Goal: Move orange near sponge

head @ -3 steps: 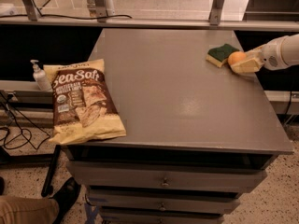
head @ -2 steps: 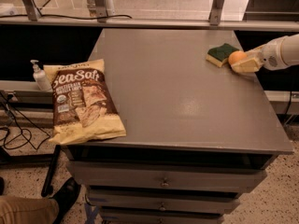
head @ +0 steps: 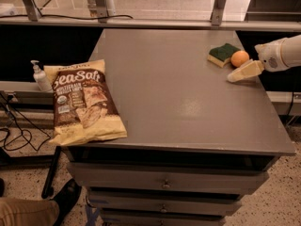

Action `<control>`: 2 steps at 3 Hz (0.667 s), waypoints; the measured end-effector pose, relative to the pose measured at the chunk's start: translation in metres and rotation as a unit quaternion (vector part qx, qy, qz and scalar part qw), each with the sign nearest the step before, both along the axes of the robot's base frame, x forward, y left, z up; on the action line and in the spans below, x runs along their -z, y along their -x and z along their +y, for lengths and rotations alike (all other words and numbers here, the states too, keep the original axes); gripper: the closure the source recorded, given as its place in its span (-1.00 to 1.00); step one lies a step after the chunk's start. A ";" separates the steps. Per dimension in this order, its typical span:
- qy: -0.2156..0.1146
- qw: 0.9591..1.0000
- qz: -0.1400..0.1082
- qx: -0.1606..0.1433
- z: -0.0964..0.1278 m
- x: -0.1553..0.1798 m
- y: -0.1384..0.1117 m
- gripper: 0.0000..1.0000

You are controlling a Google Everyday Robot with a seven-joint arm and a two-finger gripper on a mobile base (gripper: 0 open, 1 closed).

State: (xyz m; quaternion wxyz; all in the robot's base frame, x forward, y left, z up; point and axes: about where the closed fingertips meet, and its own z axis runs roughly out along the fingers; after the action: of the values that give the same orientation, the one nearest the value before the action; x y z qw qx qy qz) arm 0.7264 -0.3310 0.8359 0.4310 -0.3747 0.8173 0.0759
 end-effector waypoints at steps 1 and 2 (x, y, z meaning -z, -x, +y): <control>-0.002 1.000 0.001 0.000 0.000 0.000 0.001 -1.00; -0.011 1.000 0.000 -0.001 -0.003 -0.007 0.008 -1.00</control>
Offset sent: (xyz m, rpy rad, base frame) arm -0.0188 -0.0143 0.0214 0.0436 -0.0092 -0.0048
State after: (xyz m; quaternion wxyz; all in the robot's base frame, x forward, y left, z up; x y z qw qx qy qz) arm 0.7189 -0.3344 0.8425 0.4352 -0.3706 0.8161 0.0857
